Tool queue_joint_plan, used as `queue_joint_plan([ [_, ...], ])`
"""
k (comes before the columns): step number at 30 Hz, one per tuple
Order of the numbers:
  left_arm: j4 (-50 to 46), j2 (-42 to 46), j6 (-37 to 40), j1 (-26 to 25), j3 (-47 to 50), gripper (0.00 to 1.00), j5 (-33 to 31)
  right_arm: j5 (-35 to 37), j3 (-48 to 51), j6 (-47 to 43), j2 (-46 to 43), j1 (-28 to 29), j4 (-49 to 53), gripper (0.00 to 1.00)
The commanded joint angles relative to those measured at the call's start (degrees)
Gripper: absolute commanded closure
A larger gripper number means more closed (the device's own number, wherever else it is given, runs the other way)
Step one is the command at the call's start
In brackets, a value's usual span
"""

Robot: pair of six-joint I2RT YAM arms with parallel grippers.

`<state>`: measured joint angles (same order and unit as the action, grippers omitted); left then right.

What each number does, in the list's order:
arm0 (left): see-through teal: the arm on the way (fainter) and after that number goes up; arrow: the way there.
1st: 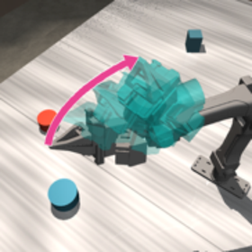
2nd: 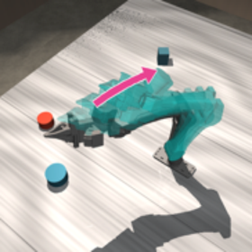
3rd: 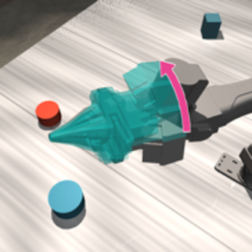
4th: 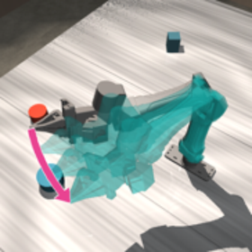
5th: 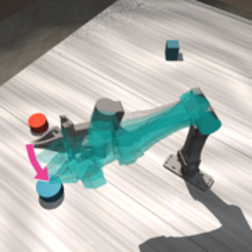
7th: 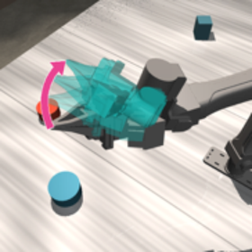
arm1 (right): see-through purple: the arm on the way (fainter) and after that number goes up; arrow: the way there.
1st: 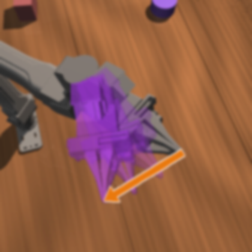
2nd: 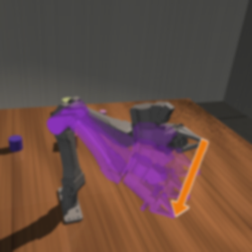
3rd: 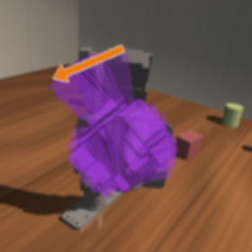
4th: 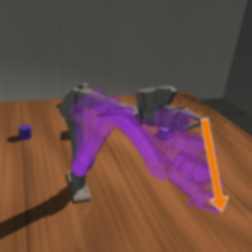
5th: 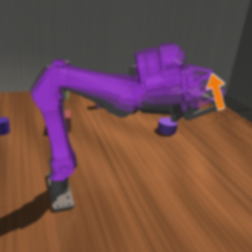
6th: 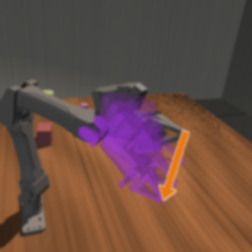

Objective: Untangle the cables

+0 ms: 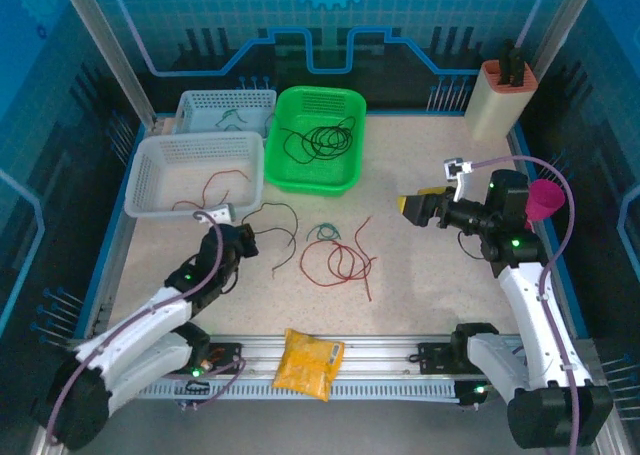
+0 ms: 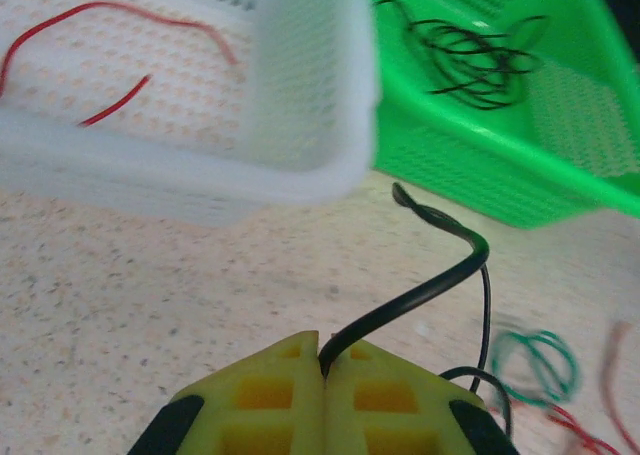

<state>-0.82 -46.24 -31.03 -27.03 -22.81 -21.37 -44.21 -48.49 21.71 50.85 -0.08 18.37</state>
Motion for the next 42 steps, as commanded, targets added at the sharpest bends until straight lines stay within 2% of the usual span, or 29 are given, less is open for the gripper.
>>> queue_joint_plan([
  [1,-11.60,5.24,3.88,-0.55,-7.27,1.00,7.97,-1.06,-0.60,1.21,0.37,-0.71,-1.07,0.00],
  [4,-14.47,4.14,7.29,-0.53,-16.78,1.00,11.53,-0.62,-0.38,1.92,1.11,-0.60,-1.56,0.00],
  [9,-14.16,-6.07,13.98,-0.28,-32.66,1.00,13.62,-0.02,-0.75,2.40,2.32,-0.19,-1.31,0.00],
  [11,-13.43,-12.65,16.27,0.69,-38.97,1.00,14.09,0.06,-0.92,2.54,2.19,0.07,-1.11,0.00],
  [14,-11.98,-23.27,15.87,3.95,-47.93,1.00,15.26,0.63,-1.51,2.22,1.55,0.26,0.01,0.00],
  [18,-7.57,-36.60,16.78,5.55,-57.94,1.00,15.65,1.90,-1.57,1.53,0.20,0.38,1.97,0.00],
  [22,-8.76,-50.43,17.31,6.68,-69.80,1.00,14.84,3.12,-1.45,1.71,-0.92,0.46,2.46,0.00],
  [25,-8.82,-58.22,17.71,6.85,-75.28,1.00,12.58,3.48,-1.03,1.85,-1.02,0.44,2.55,0.00],
  [28,-13.84,-65.73,15.18,7.41,-82.33,1.00,10.00,3.49,-0.99,1.88,-0.58,0.43,2.67,0.00],
  [29,-15.22,-67.96,14.40,7.58,-84.86,0.90,10.00,3.36,-0.99,1.43,-0.27,0.45,2.80,0.00],
  [30,-16.67,-69.66,13.73,7.69,-86.90,0.58,10.21,3.22,-0.86,1.11,-0.02,0.43,2.85,0.00],
  [31,-18.19,-71.24,13.01,7.63,-89.06,0.32,9.55,3.05,-0.98,0.61,0.33,0.51,3.18,0.00],
  [33,-19.41,-72.57,12.77,7.61,-90.98,0.03,9.92,2.61,-1.43,-0.70,1.22,0.67,4.54,0.00],
  [36,-16.99,-69.48,14.88,7.43,-88.27,0.01,12.03,3.22,-1.55,-3.67,1.79,1.23,7.13,0.01],
  [38,-13.86,-63.92,17.05,7.34,-82.18,0.01,16.37,3.36,-2.99,-6.22,1.88,1.88,9.12,0.06],
  [40,-11.43,-57.15,19.35,7.39,-74.63,0.01,25.51,3.54,-3.58,-7.92,1.89,2.38,10.86,0.08],
  [42,-14.55,-51.18,21.57,7.34,-68.73,0.04,35.06,3.49,-3.61,-8.35,2.25,2.69,12.11,0.09],
])
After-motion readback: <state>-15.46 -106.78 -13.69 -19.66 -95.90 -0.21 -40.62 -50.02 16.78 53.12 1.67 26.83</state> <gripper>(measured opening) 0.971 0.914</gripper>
